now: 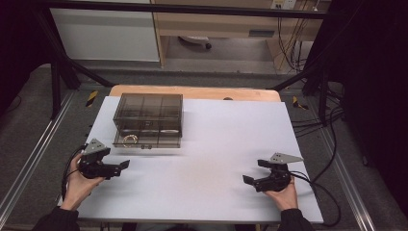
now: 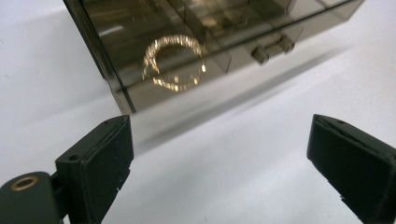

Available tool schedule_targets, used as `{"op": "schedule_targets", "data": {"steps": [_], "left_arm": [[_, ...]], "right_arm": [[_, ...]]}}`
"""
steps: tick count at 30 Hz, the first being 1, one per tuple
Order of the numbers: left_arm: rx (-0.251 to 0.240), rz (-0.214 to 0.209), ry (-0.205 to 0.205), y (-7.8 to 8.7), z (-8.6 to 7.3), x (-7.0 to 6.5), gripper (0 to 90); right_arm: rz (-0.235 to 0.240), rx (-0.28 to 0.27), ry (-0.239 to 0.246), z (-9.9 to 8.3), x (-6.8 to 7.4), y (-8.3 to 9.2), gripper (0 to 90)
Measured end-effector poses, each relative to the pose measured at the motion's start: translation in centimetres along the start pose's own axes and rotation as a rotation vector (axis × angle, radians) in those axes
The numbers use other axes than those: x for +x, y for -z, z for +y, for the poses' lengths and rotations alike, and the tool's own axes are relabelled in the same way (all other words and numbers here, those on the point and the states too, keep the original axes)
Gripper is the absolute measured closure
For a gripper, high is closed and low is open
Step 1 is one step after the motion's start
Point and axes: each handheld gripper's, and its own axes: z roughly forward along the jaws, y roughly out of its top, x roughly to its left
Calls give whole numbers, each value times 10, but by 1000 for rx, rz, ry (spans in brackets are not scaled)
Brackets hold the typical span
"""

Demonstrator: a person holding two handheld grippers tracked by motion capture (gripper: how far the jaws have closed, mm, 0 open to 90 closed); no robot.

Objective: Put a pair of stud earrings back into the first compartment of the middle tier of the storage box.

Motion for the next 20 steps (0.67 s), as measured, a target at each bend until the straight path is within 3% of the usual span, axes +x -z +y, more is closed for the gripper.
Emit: {"op": "schedule_targets", "data": {"steps": [3, 8, 20], "left_arm": [[12, 9, -17, -2, -8, -1, 65], [-12, -6, -20, -1, -22, -1, 64], [0, -15, -51, -7, -31, -5, 64]], "right_arm": [[0, -1, 1, 0, 0, 0, 6], [0, -1, 1, 0, 0, 0, 6], [-1, -2, 0, 0, 0, 0, 6]]}}
